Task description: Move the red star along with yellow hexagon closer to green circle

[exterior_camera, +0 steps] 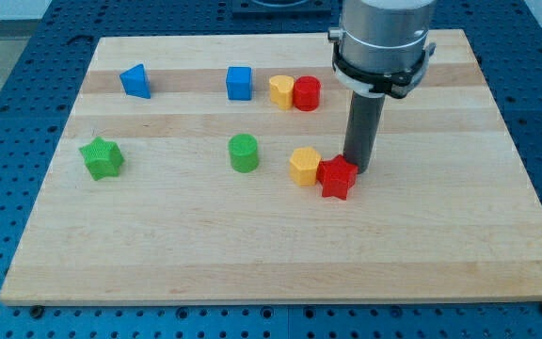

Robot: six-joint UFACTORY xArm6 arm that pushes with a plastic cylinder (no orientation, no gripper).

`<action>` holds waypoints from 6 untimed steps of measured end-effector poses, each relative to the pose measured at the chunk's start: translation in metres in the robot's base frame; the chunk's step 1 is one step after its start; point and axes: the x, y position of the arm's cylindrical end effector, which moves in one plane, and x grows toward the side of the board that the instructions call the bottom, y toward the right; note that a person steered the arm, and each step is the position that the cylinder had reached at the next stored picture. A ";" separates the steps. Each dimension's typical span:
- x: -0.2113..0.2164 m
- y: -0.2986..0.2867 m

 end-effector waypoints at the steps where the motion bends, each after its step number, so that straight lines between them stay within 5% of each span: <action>1: 0.000 0.034; 3: 0.021 0.086; 6: 0.033 0.005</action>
